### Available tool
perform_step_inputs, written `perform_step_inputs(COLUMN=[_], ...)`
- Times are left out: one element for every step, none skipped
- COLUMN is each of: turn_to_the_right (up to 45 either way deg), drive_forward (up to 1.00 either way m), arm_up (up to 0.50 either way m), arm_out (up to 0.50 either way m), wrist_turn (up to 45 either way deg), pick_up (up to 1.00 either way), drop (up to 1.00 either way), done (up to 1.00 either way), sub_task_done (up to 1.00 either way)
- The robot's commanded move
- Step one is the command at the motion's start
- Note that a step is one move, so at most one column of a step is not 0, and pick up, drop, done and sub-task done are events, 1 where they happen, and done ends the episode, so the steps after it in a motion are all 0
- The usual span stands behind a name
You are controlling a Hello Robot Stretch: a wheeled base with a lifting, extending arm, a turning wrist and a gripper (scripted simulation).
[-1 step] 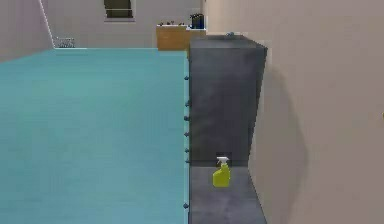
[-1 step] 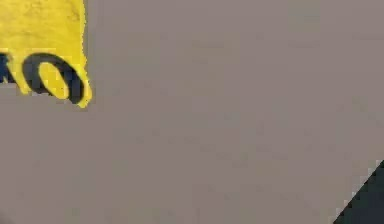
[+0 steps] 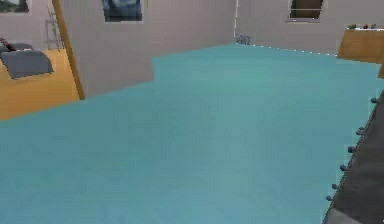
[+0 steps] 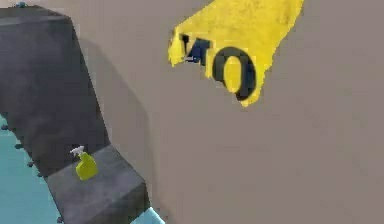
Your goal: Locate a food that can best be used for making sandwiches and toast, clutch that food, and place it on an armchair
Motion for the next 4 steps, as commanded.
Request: perform_step_inputs(turn_to_the_right=[-42.0, 0.0, 45.0, 3.0], drive_forward=[0.0, 0.2, 0.0, 0.0], arm_up=[0.0, 0.0, 0.0, 0.0], arm_out=[0.0, 0.0, 0.0, 0.0], wrist_turn=[0.0, 0.0, 0.0, 0.0], pick_up=[0.0, 0.0, 0.0, 0.0], drop=[0.0, 0.0, 0.0, 0.0], done=[0.0, 0.0, 0.0, 0.0], sub_task_done=[0.0, 0.0, 0.0, 0.0])
